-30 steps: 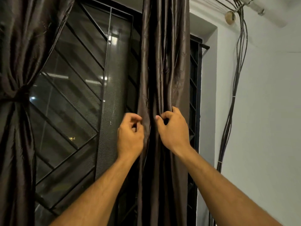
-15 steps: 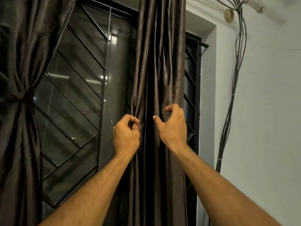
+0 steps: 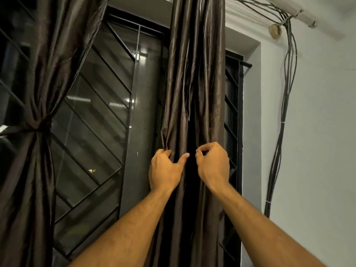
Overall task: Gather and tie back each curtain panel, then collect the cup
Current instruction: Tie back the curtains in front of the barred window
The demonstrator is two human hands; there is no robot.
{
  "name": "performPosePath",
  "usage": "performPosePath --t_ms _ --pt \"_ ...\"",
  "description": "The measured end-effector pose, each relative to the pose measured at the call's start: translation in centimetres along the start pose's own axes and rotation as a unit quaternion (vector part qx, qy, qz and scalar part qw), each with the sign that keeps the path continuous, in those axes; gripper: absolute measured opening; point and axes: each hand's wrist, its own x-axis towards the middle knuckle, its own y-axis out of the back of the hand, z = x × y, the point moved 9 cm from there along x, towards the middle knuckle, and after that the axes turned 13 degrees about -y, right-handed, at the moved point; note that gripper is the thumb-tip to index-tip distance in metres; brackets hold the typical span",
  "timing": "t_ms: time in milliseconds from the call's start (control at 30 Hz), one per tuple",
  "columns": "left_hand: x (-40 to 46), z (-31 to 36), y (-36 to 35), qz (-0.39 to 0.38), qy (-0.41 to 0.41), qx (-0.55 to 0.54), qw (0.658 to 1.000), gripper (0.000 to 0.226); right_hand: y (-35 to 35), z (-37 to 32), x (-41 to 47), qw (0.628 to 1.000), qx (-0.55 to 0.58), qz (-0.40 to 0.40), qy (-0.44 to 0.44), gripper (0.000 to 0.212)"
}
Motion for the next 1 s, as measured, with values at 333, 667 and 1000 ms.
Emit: performPosePath --t_ms 333,667,1000 --pt "-1.6 1.7 -0.1 0.044 -0.02 -0.066 0.997 0.019 -2.4 -0.2 -0.6 0.993 0.067 -0.092 -0.007 0.021" --pt "-1.5 2.0 1.0 0.043 -0.057 -0.088 0.994 0.027 -4.2 0.5 -1.1 0.94 0.246 -0.213 -0.098 0.038" --pt "-1.6 2.3 1.3 0.082 -0.065 -0.025 0.994 0.016 -4.1 3.2 2.0 0.952 0.19 -0.196 -0.142 0.051"
